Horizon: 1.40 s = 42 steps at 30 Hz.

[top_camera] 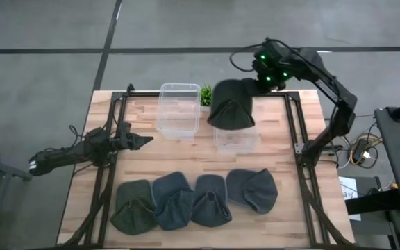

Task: Pick & Place hat
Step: Put the right black cap into the right transparent bin

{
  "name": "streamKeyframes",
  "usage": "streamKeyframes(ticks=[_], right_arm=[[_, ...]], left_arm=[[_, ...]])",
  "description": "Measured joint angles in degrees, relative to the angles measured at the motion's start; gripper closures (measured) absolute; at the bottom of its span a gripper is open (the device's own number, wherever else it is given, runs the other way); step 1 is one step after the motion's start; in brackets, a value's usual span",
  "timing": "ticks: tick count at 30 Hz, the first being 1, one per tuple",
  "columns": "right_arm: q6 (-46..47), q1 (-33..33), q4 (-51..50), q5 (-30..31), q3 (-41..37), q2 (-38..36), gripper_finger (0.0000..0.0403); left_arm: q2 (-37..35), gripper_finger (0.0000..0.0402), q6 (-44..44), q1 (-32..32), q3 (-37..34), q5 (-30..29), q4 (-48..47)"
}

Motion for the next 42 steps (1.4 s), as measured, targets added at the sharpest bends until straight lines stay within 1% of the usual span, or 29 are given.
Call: streamKeyframes(ticks=[4,7,12,17,21,24,28,42], right_arm=[[0.0,-1.87,-3.26,-0.71,-0.18,2.18,0.0392],[0.85,-2.85,-2.96,-0.88,-1.01,2.93,0.0392],[2.58,-3.3,-3.06,-5.48,-3.52,4.3,0.0392],[3.73,-3.16,-3.06,-6.71,-7.45,5.54,0.0392],[3.78,-3.63,-2.98,-6.07,-11.56,6.15,0.0392],[4.4,-3.57,-2.79,-3.57,-14.52,6.68,0.0392],[4.63,-3.54,0.38,-2.79,-17.95,7.08,0.0391],[3.0,-3.52,7.2,-2.9,-23.19,10.72,0.039]], left_arm=[[0.0,0.04,0.0,0.0,0.0,0.0,0.0],[0.0,0.04,0.0,0.0,0.0,0.34,0.0],[0.0,0.04,-0.56,-0.01,0.0,1.47,0.01],[-0.01,0.04,-0.73,-0.01,0.0,2.12,0.01],[-0.02,0.04,-0.81,-0.02,0.0,2.34,0.01],[-0.02,0.04,-0.87,-0.02,0.0,2.36,0.0],[-0.02,0.04,-0.87,-0.01,0.0,2.37,0.0],[-0.02,0.04,-0.87,0.0,0.0,2.4,0.0]])
